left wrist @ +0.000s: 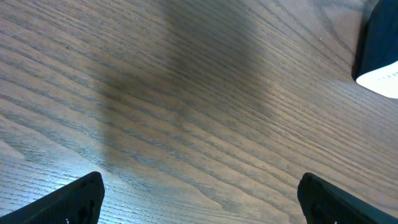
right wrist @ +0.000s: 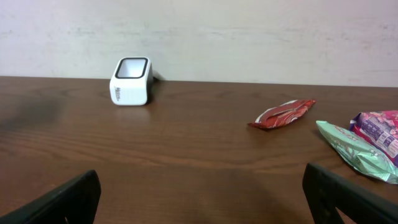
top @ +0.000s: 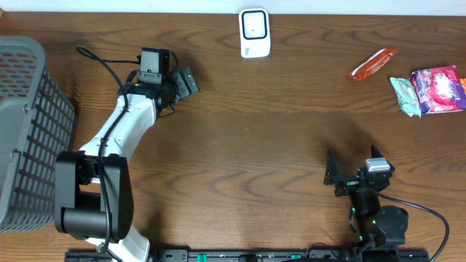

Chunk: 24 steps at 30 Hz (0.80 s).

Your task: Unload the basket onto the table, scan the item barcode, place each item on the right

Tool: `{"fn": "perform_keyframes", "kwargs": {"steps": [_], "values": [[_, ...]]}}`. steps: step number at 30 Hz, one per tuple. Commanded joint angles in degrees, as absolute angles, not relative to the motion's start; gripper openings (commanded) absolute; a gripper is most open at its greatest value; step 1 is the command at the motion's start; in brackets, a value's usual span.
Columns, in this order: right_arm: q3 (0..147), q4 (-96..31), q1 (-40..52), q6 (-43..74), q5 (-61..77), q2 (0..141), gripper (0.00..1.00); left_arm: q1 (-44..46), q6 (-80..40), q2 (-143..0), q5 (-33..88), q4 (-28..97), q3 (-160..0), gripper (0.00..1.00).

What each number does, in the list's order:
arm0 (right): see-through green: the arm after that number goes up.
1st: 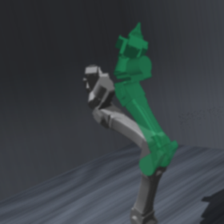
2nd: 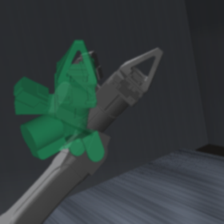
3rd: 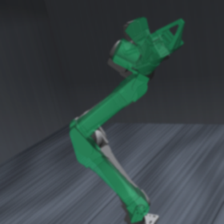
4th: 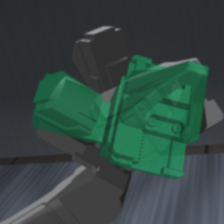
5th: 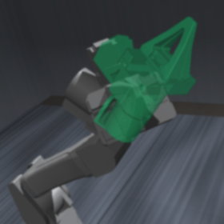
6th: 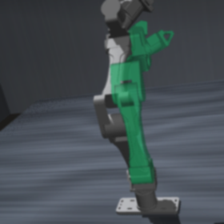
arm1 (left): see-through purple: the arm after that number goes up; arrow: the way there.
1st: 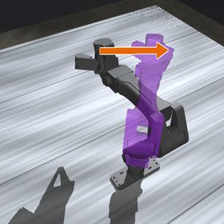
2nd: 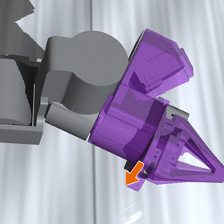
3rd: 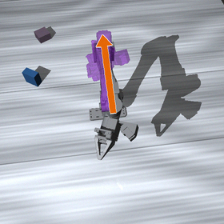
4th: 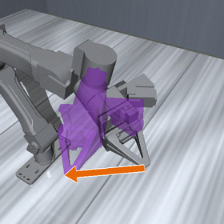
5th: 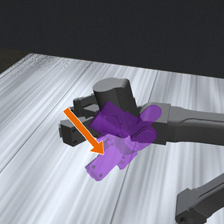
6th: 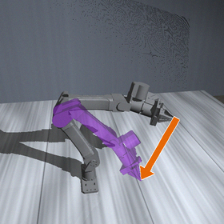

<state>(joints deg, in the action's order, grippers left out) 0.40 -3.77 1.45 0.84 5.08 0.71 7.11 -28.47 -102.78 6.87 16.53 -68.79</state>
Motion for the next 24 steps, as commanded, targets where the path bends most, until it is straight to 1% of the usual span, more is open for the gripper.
{"fn": "perform_keyframes", "kwargs": {"steps": [1,11,15,18,21,24], "values": [[0.3,-4.1,1.2,1.7,4.4,0.3,0.99,6.9,-28.1,-103.0,5.3,16.7,-68.5,0.99],[0.3,-4.1,1.2,1.7,4.4,0.3,0.99,6.9,-28.1,-103.0,5.3,18.0,-68.5,0.99],[0.3,-4.1,1.2,1.7,4.4,0.3,0.99,6.8,-21.6,-103.0,1.7,18.9,-68.5,0.99],[0.3,-4.1,1.2,1.7,4.4,0.3,0.99,6.8,-16.6,-103.0,-0.3,24.6,-68.5,0.99],[0.3,-4.1,1.2,1.7,4.4,0.3,0.99,6.8,-16.2,-103.3,-3.1,33.0,-68.2,0.99],[0.3,-4.1,1.2,1.7,4.4,0.3,0.99,6.7,-16.1,-103.3,-6.6,37.5,-66.6,0.99]]}}
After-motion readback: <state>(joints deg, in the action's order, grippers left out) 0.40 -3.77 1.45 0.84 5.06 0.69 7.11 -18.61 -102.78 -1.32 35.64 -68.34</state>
